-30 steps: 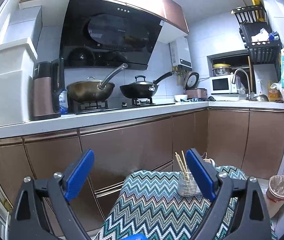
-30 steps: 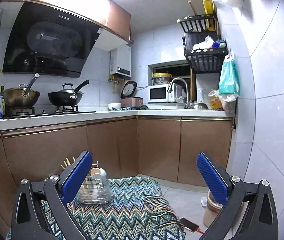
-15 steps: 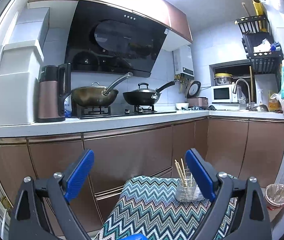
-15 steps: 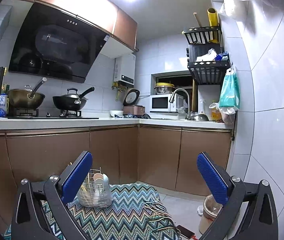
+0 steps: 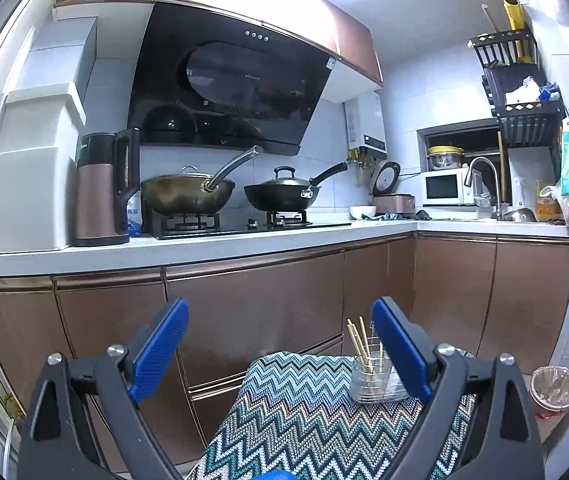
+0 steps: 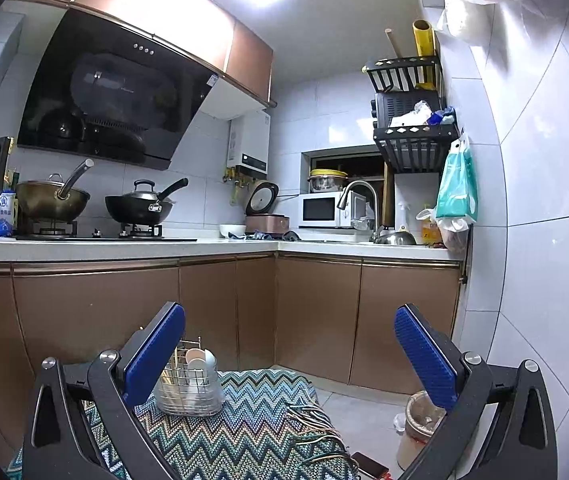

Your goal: Organize utensils

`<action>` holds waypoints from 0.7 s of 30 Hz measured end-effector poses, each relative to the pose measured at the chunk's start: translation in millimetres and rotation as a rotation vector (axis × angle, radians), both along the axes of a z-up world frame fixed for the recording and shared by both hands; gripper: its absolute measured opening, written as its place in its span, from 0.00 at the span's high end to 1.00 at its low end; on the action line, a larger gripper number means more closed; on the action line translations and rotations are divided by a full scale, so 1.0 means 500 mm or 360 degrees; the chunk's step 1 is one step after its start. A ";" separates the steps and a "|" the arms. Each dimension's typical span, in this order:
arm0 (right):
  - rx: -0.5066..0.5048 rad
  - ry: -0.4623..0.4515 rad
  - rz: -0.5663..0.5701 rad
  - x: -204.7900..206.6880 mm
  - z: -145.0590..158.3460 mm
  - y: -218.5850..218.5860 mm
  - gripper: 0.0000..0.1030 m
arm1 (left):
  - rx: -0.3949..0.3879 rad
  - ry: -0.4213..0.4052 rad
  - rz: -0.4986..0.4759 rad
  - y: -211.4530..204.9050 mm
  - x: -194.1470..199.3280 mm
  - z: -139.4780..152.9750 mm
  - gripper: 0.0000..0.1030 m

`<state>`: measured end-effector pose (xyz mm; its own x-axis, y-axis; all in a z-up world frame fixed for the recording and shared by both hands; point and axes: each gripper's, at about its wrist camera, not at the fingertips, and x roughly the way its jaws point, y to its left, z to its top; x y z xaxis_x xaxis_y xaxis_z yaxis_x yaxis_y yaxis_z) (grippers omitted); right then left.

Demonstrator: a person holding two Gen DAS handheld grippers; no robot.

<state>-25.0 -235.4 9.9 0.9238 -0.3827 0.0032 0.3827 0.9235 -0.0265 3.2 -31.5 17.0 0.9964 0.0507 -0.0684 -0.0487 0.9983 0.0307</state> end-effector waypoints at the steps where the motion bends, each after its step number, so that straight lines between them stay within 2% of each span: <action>1: -0.0001 0.0003 -0.0003 0.001 0.000 0.001 0.00 | 0.0002 0.0000 0.0001 0.000 0.001 -0.001 0.09; 21: 0.0000 0.0011 0.0022 0.003 0.001 0.004 0.00 | 0.0006 -0.0004 0.0011 0.009 0.000 -0.007 0.09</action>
<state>-23.6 -233.5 10.5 0.9290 -0.3701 -0.0030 0.3699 0.9286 -0.0293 3.1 -27.0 13.6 0.9962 0.0576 -0.0658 -0.0554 0.9979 0.0346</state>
